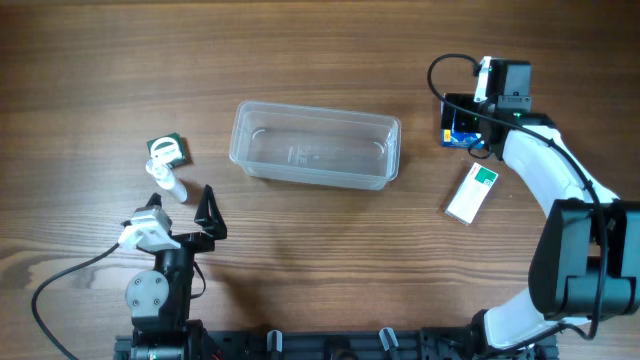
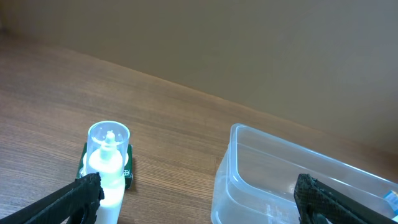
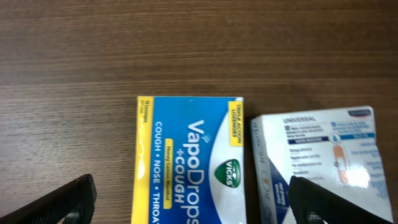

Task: Pack container
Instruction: 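Move the right gripper over the blue VapoDrops box and grasp it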

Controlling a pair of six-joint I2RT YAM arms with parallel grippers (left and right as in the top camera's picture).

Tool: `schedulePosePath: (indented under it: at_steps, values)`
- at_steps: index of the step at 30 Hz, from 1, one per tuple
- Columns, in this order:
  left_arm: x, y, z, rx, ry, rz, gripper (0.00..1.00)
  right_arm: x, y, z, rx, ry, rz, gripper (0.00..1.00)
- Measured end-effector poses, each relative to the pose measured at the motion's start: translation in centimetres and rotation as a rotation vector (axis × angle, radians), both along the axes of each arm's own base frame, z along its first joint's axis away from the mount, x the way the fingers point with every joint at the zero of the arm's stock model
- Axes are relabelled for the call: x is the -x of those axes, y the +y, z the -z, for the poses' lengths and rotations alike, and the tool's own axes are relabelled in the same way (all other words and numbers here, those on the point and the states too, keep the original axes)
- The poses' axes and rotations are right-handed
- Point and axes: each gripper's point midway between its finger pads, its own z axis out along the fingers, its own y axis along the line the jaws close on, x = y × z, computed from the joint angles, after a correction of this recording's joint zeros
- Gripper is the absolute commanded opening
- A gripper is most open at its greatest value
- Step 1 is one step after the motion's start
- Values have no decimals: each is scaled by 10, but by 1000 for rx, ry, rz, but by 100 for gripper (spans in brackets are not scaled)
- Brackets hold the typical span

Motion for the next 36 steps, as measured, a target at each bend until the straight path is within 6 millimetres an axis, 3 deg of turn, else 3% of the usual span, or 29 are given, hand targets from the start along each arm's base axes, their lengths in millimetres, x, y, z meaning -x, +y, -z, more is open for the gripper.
schedulePosePath:
  at_steps: [4, 9, 13, 17, 20, 28, 36]
  values:
    - [0, 0, 0, 0, 0, 0, 100, 0, 4, 10, -5, 23, -32, 100]
    - [0, 0, 0, 0, 0, 0, 100, 5, 6, 47, -16, 103, -38, 100]
    - [0, 0, 0, 0, 0, 0, 100, 5, 7, 61, -26, 126, -35, 100]
    - [0, 0, 0, 0, 0, 0, 100, 1, 7, 60, -32, 108, -26, 98]
    - [0, 0, 0, 0, 0, 0, 100, 1, 6, 60, -40, 106, -12, 83]
    - [0, 0, 0, 0, 0, 0, 100, 1, 6, 60, -58, 106, 15, 62]
    - [0, 0, 0, 0, 0, 0, 100, 0, 7, 56, -60, 112, 15, 61]
